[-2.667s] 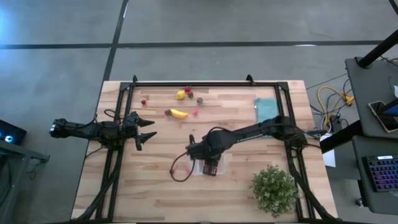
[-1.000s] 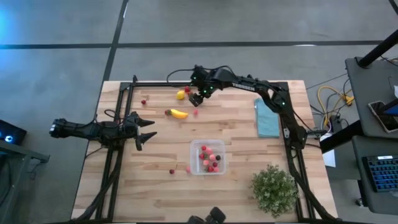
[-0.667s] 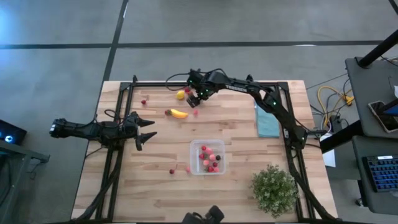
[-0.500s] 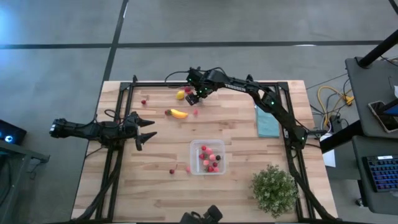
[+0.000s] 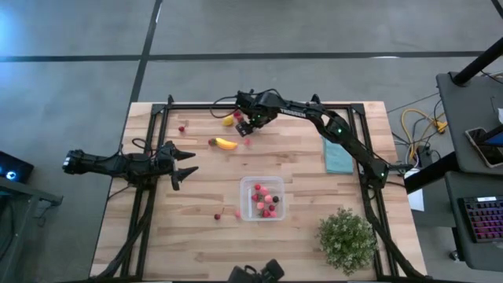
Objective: Pick and placing Produce into tupperware
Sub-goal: Put the red strawberry into the transparent bin
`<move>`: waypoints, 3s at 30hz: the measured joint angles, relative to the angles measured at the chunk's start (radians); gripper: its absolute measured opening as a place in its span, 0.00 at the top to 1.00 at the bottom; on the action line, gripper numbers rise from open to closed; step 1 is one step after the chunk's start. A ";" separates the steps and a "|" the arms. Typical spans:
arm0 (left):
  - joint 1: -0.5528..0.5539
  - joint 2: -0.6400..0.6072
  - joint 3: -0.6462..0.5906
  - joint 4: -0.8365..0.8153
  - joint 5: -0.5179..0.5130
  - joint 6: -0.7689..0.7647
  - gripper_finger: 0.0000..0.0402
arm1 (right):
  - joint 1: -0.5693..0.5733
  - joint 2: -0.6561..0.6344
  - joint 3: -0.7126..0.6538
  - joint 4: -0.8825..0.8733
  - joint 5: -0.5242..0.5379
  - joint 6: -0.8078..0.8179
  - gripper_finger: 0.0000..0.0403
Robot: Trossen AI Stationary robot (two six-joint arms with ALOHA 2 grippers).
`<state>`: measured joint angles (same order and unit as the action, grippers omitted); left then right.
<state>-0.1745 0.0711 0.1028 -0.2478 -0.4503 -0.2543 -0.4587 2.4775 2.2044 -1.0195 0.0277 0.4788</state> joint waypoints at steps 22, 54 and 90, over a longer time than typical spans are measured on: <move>0.000 0.000 0.000 0.000 0.000 0.000 0.36 | -0.022 0.020 -0.002 0.037 -0.024 0.000 0.50; 0.000 0.000 0.000 0.000 0.000 0.000 0.36 | -0.032 0.020 -0.002 0.068 -0.046 0.042 0.49; 0.000 0.000 0.000 0.000 0.000 0.000 0.36 | -0.072 0.016 -0.001 0.040 -0.117 0.100 0.69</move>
<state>-0.1745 0.0715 0.1030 -0.2478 -0.4501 -0.2543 -0.5308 2.4931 2.2036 -0.9791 -0.0895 0.5785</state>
